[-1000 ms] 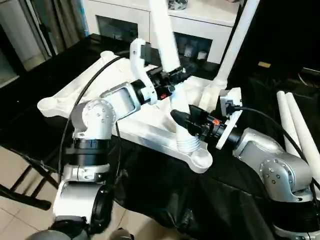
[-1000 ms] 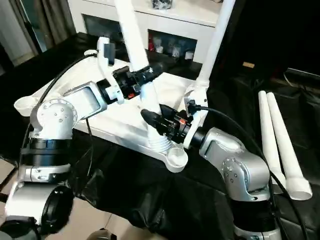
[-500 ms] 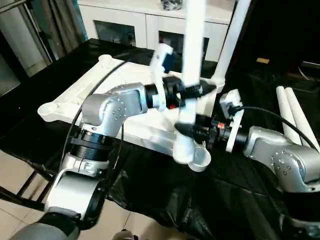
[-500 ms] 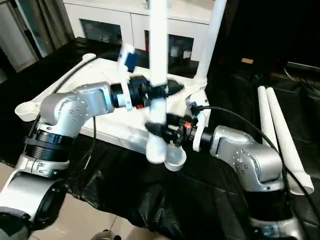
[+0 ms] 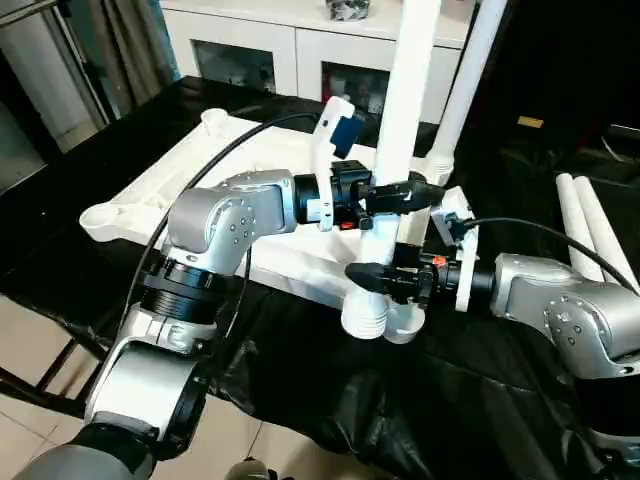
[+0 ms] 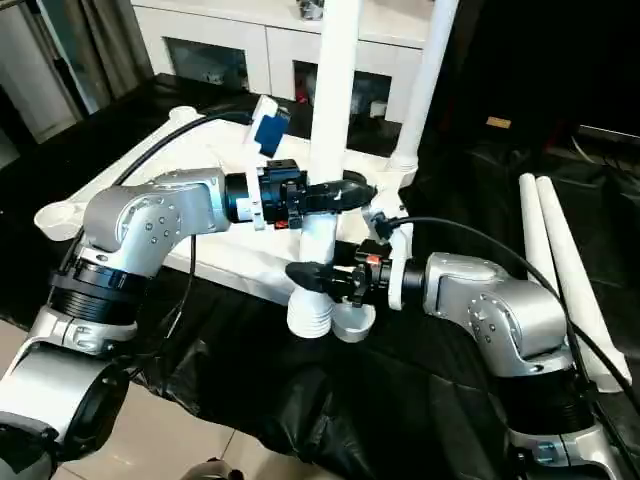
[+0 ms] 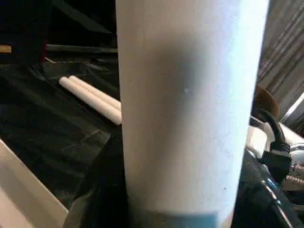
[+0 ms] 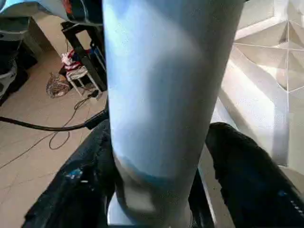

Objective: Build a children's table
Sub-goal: Pick table leg

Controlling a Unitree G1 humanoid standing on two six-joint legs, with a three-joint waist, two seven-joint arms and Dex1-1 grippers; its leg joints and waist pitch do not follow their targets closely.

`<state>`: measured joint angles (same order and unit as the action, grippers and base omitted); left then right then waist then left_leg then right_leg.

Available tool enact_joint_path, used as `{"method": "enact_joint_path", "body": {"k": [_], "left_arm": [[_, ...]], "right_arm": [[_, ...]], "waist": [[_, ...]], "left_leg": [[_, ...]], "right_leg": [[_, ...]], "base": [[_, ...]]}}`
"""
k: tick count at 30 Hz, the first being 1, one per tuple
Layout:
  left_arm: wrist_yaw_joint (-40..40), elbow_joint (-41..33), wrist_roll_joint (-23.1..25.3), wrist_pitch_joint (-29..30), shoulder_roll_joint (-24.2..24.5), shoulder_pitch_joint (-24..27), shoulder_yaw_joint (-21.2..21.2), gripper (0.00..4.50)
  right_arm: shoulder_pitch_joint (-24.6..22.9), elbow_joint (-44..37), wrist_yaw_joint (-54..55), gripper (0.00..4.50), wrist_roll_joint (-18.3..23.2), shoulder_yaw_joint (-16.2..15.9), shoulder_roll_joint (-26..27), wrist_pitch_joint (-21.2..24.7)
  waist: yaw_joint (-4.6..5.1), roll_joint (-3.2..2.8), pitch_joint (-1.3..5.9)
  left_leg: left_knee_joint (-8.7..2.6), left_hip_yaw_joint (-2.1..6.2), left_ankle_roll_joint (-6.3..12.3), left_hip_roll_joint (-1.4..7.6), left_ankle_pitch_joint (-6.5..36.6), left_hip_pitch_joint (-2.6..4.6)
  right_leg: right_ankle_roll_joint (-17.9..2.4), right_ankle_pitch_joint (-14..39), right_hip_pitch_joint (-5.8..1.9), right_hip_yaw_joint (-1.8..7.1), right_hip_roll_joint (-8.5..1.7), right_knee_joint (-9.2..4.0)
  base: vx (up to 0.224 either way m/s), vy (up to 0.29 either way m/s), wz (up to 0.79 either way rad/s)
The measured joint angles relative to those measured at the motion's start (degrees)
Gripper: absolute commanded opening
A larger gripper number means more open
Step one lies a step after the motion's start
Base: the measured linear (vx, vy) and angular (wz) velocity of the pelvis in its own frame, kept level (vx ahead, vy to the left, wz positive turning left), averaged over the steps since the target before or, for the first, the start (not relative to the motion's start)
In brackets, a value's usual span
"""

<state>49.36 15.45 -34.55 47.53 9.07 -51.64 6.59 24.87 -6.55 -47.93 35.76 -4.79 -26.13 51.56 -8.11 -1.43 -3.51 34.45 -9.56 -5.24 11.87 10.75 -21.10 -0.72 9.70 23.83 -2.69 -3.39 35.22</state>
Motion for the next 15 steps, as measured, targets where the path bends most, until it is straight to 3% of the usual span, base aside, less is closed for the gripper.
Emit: {"method": "enact_joint_path", "body": {"k": [4, 13, 15], "left_arm": [[0.8, -0.2, -0.1, -0.1, -0.7, -0.7, 0.0, 1.83], [2.7, -0.2, -0.1, 0.0, -0.4, -0.7, 0.0, 1.83], [2.8, -0.2, -0.1, 0.0, -0.4, -0.7, 0.0, 1.83]], "right_arm": [[-0.2, 0.1, 0.2, 3.85, 0.0, -0.3, 0.6, 0.5], [-0.2, 0.1, 0.1, 3.85, 0.6, -0.2, 0.7, 0.8], [-0.2, 0.1, 0.1, 3.57, 0.6, -0.3, 0.7, 0.8]], "waist": [[0.00, -0.04, 0.01], [0.01, -0.04, 0.02], [0.00, -0.04, 0.02]], "left_leg": [[0.00, 0.00, 0.00, 0.00, 0.0, -0.01], [0.01, 0.00, 0.01, 0.00, 0.0, 0.00], [0.01, 0.00, 0.01, 0.00, 0.0, 0.00]], "right_leg": [[0.0, 0.0, 0.01, 0.00, -0.01, -0.01], [0.0, 0.0, 0.00, 0.00, -0.01, 0.01], [0.0, 0.0, 0.00, 0.00, -0.01, 0.02]], "base": [[0.000, 0.000, 0.00], [0.000, 0.000, 0.00], [0.000, 0.000, 0.00]]}}
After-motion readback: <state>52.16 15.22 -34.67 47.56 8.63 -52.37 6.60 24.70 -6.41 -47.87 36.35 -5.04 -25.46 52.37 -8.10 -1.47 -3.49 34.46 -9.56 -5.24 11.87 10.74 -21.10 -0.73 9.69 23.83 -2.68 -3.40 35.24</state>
